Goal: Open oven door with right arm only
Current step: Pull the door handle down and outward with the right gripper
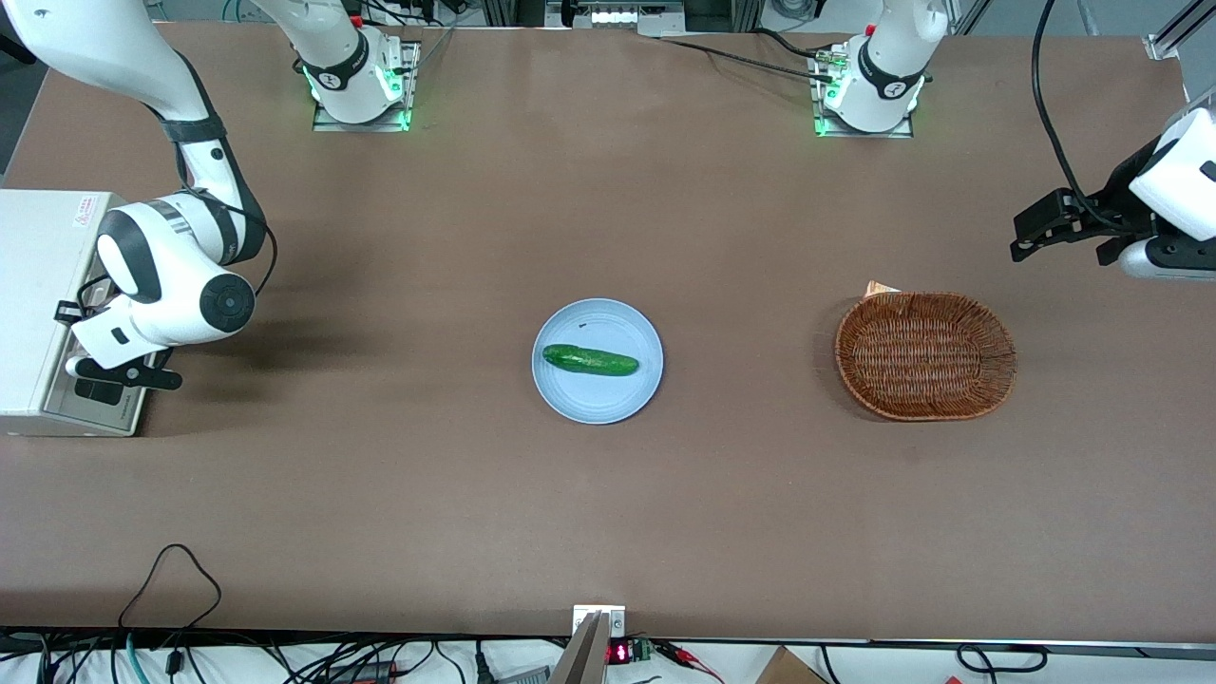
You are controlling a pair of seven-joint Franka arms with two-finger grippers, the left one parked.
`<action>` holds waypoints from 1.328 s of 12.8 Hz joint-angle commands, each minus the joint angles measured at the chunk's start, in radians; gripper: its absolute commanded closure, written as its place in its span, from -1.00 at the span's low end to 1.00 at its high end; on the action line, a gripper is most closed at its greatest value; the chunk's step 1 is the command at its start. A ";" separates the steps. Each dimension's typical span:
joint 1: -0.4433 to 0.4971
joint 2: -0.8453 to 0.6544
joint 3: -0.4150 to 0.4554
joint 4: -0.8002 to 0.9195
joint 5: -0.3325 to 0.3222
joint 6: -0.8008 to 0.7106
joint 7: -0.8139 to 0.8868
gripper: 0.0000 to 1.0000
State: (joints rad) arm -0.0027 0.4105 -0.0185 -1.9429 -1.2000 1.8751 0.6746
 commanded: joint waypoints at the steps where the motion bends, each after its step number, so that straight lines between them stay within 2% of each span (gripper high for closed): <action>1: -0.005 0.007 0.014 -0.007 0.028 0.045 0.019 0.99; 2: 0.000 0.007 0.014 -0.005 0.054 0.058 0.019 0.99; 5: 0.018 0.010 0.015 -0.005 0.062 0.065 0.014 0.99; 7: 0.021 0.021 0.034 0.005 0.106 0.067 0.013 0.99; 10: 0.020 0.031 0.055 0.007 0.114 0.081 0.006 0.99; 12: 0.021 0.045 0.058 0.019 0.161 0.087 0.008 0.99; 17: 0.040 0.079 0.058 0.021 0.163 0.090 0.017 0.99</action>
State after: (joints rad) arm 0.0388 0.4543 0.0486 -1.9381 -1.0435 1.9590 0.6755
